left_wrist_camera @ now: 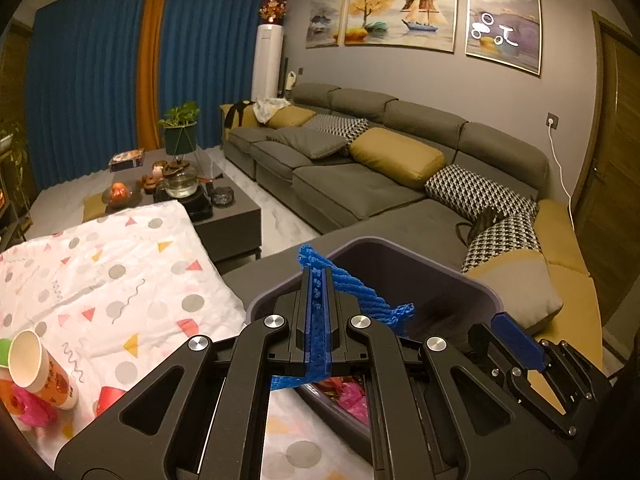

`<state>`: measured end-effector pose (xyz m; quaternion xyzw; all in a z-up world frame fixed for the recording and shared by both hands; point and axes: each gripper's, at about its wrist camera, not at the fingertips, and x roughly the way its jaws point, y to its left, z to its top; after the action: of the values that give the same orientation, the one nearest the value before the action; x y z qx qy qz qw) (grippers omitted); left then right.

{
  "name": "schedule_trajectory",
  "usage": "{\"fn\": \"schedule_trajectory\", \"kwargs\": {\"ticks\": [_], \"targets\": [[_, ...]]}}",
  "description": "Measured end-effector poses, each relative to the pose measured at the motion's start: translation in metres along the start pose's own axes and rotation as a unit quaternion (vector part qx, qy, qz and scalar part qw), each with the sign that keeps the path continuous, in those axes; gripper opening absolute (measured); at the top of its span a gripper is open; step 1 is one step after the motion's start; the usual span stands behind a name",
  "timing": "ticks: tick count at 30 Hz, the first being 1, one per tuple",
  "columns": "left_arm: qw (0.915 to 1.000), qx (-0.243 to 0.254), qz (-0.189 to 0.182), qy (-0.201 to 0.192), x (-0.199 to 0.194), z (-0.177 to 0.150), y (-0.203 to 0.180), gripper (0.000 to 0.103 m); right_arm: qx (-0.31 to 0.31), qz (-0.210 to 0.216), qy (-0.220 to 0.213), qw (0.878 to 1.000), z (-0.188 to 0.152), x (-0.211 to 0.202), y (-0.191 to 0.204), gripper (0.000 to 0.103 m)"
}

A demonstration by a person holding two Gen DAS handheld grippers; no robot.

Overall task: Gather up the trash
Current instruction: 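Open both grippers to drop the net and black bag into the bin, then move both grippers back to the trash on the table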

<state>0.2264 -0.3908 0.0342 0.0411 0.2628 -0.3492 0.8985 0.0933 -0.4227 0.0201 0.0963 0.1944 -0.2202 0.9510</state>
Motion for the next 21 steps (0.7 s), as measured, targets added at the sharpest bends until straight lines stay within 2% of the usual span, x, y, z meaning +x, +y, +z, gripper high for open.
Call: {"fn": "schedule_trajectory", "kwargs": {"ticks": [8, 10, 12, 15, 21], "targets": [[0.9998, 0.001, -0.016, 0.013, 0.009, -0.006, -0.001, 0.005, 0.009, -0.005, -0.002, 1.0, -0.003, -0.004, -0.002, 0.037], [0.9996, 0.002, -0.021, 0.018, 0.01, -0.008, 0.0, 0.016, 0.013, -0.006, -0.002, 1.0, -0.004, -0.006, -0.005, 0.04], [0.9996, -0.001, -0.023, 0.015, 0.007, -0.01, 0.003, 0.048, 0.015, -0.008, -0.004, 1.0, -0.005, -0.008, -0.005, 0.042], [0.9999, -0.006, -0.014, -0.001, -0.002, -0.013, 0.009, 0.069, 0.017, -0.009, -0.006, 1.0, -0.007, -0.014, -0.005, 0.046], [0.9994, -0.029, 0.013, -0.014, -0.029, -0.025, 0.032, 0.083, 0.011, -0.008, -0.012, 1.0, -0.011, -0.028, 0.003, 0.052]]}}
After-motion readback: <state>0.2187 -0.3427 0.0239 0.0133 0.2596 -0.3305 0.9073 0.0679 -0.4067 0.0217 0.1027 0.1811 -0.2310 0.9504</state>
